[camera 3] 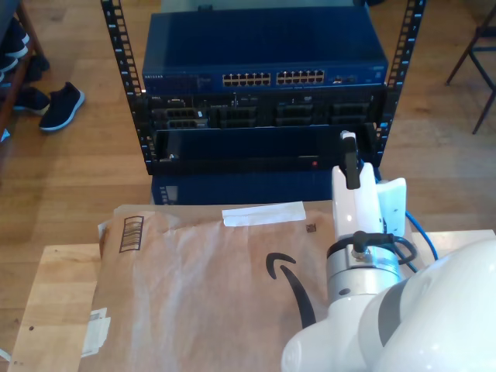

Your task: Grab the cable and plug it in

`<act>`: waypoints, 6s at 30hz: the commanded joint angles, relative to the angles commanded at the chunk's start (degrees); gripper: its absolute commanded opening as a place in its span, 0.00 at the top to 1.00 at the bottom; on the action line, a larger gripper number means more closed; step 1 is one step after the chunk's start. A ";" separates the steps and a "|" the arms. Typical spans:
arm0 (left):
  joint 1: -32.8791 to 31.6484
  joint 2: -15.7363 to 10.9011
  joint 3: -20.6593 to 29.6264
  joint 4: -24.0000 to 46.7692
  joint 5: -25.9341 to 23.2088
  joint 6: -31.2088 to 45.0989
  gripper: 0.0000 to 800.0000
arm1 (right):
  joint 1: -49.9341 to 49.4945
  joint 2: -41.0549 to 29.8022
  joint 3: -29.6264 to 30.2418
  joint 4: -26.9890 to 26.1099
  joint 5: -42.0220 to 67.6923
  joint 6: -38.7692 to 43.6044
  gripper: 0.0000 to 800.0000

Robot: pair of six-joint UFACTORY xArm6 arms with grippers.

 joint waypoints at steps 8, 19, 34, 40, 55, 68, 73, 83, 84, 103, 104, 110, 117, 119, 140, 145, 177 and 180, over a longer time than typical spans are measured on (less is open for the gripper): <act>5.89 -1.32 2.02 -0.18 -0.53 8.18 0.00 | 0.09 0.09 -0.79 0.00 0.09 0.00 1.00; 11.08 -1.32 8.09 -0.62 -11.52 15.65 0.00 | 0.00 1.85 -4.48 1.76 0.26 0.09 1.00; 11.34 -0.53 12.84 -0.88 -21.45 15.74 0.00 | -0.09 8.35 -10.99 1.67 4.75 -5.63 1.00; 11.34 -0.53 12.84 -0.88 -21.45 15.74 0.00 | 0.09 7.65 -11.78 5.98 8.62 -10.37 1.00; 11.34 -0.53 12.84 -0.88 -21.45 15.74 0.00 | 2.29 12.22 -24.70 16.44 16.18 -28.04 1.00; 11.34 -0.53 12.84 -0.88 -21.45 15.74 0.00 | 4.13 13.71 -34.46 18.37 16.62 -37.19 1.00; 11.34 -0.53 12.84 -0.88 -21.45 15.74 0.00 | 4.13 13.63 -34.37 23.38 16.44 -39.38 1.00; 11.34 -0.53 12.84 -0.88 -21.45 15.74 0.00 | 5.27 17.58 -41.85 27.52 8.79 -45.89 1.00; 11.34 -0.53 12.84 -0.88 -21.45 15.74 0.00 | 5.27 17.58 -41.58 27.60 8.79 -46.33 1.00; 11.34 -0.53 12.84 -0.88 -21.45 15.74 0.00 | 4.84 16.18 -40.44 29.98 8.97 -43.96 1.00; 11.34 -0.53 12.84 -0.88 -21.45 15.74 0.00 | 4.75 16.26 -40.53 29.98 8.97 -41.32 1.00; 11.34 -0.53 12.84 -0.88 -21.45 15.74 0.00 | 2.20 19.34 -46.07 29.63 9.14 -36.92 1.00; 11.34 -0.53 12.84 -0.88 -21.45 15.74 0.00 | 1.05 19.78 -45.98 29.80 8.26 -36.66 1.00; 11.34 -0.53 12.84 -0.88 -21.45 15.74 0.00 | 1.14 19.87 -46.33 29.89 7.38 -36.31 1.00; 11.34 -0.53 12.84 -0.88 -21.45 15.74 0.00 | -3.78 14.95 -29.27 19.96 8.44 -10.90 1.00; 11.34 -0.53 12.84 -0.88 -21.45 15.74 0.00 | -7.38 16.35 -32.09 12.75 8.62 -7.30 1.00; 11.34 -0.53 12.84 -0.88 -21.45 15.74 0.00 | -16.26 27.96 -36.66 -8.62 13.36 9.23 1.00; 11.34 -0.53 12.84 -0.88 -21.45 15.74 0.00 | -16.26 30.24 -39.38 -8.62 12.22 9.23 1.00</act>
